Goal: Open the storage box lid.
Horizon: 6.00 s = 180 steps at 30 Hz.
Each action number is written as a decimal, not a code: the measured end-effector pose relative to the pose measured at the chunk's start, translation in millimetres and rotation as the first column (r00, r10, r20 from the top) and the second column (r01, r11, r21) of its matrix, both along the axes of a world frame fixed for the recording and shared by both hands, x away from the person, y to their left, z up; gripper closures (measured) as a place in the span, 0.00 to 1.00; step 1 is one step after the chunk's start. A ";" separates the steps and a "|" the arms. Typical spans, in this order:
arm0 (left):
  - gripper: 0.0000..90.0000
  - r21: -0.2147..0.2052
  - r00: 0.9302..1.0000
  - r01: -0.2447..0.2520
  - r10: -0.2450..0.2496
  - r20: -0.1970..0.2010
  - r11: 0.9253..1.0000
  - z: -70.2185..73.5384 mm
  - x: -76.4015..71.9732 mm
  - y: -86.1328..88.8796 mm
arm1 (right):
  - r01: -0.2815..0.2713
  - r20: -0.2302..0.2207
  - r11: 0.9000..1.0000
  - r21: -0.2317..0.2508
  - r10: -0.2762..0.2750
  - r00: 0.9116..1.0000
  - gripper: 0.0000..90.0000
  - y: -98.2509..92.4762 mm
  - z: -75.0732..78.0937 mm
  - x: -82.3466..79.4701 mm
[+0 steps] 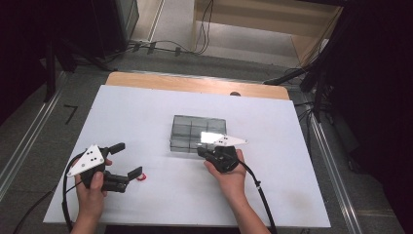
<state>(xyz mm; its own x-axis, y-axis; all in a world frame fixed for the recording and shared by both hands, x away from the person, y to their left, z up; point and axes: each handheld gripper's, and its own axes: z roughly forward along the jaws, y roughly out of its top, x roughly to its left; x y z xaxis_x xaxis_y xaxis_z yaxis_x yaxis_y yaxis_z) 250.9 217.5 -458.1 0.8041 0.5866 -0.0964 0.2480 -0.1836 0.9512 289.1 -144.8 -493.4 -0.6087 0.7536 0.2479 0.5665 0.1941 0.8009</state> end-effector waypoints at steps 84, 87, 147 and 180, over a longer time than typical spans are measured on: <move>0.61 0.179 0.988 -0.153 0.156 -0.003 0.972 17.1 99.5 -114.8 | -0.088 0.103 0.996 -0.011 0.088 0.991 0.64 -46.6 56.1 2.0; 0.61 0.170 0.988 -0.151 0.154 -0.003 0.974 18.7 101.4 -115.0 | -0.071 0.125 0.997 0.003 0.070 0.990 0.54 -60.4 57.0 -0.2; 0.73 0.035 0.987 -0.142 0.144 -0.076 0.989 23.5 165.7 -112.9 | 0.059 0.157 0.993 0.101 -0.074 0.985 0.71 -93.2 53.2 103.4; 0.74 -0.006 0.956 -0.179 0.172 -0.238 0.984 -12.1 193.0 -115.8 | 0.152 0.099 0.980 0.127 -0.165 0.981 0.74 -85.5 23.9 125.0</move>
